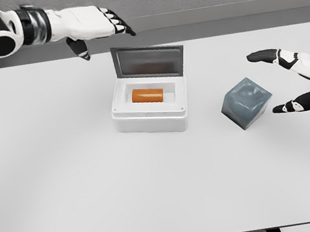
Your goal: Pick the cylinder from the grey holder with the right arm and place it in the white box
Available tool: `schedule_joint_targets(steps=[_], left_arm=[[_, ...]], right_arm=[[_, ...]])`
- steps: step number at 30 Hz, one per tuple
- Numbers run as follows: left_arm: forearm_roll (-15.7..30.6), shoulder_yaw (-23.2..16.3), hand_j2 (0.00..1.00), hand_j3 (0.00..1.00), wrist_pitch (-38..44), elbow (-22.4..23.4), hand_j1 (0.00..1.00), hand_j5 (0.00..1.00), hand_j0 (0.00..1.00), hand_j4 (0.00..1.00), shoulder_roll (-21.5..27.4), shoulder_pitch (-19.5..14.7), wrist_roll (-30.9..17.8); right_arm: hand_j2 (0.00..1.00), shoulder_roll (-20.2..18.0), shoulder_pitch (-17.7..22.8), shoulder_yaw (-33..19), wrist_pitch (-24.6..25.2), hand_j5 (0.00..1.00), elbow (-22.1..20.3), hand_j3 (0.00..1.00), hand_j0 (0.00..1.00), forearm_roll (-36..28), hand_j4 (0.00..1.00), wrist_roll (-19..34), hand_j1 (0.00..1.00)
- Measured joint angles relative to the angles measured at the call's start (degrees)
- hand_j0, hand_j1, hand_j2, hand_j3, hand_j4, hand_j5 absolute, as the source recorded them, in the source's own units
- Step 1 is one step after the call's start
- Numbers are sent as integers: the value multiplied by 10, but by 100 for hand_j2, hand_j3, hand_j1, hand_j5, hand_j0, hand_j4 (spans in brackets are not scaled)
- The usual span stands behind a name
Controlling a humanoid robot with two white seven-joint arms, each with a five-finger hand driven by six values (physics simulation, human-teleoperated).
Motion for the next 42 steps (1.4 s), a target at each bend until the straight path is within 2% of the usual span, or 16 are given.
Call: schedule_joint_targets(steps=[5,11,16,20,23,26,30,32,34,35,37,39,41,42], left_arm=[[-9,-28,100,100,0,6,100,100,100,100,-8,0,0],[-21,-36,100,100,3,7,100,100,100,100,-8,0,0],[-27,-32,100,100,1,6,100,100,100,100,9,-10,0],[-32,-27,100,100,0,-4,100,100,100,100,39,-3,0],[-70,-28,100,100,3,-25,100,100,100,100,44,9,1],[-102,-31,100,100,2,-29,100,100,100,100,26,10,1],[-103,-33,100,100,0,-32,100,100,100,100,16,8,1],[-92,-32,100,100,1,-34,100,100,100,100,29,9,1],[-85,-3,100,100,1,-14,100,100,100,100,51,12,0],[-83,20,100,100,1,8,100,100,100,100,58,18,0],[-69,50,100,100,0,43,100,100,100,100,75,56,0],[-34,66,100,100,0,60,100,100,100,100,99,82,0],[-10,74,100,100,-1,69,100,100,100,100,119,131,0],[-2,76,100,100,-1,70,100,100,100,100,125,134,0]], right_arm=[[100,1,0,0,0,100,0,100,100,0,100,0,100],[100,2,0,0,0,100,0,100,100,0,100,0,100],[100,2,0,0,0,100,0,100,100,0,100,0,100],[100,2,0,0,0,100,0,100,100,0,100,0,100],[100,2,0,0,0,100,0,100,100,0,100,0,100],[100,2,0,0,0,100,0,100,100,0,100,0,100],[100,2,0,0,0,100,0,100,100,0,100,0,100],[100,2,0,0,0,100,0,100,100,0,100,0,100],[100,2,0,0,0,100,0,100,100,0,100,0,100],[100,2,0,0,0,100,0,100,100,0,100,0,100],[100,2,1,0,0,100,0,100,100,0,100,0,100],[100,2,1,0,0,100,0,100,100,0,100,0,100],[100,2,1,0,0,100,0,100,100,0,100,0,100],[100,2,1,0,0,100,0,100,100,0,100,0,100]])
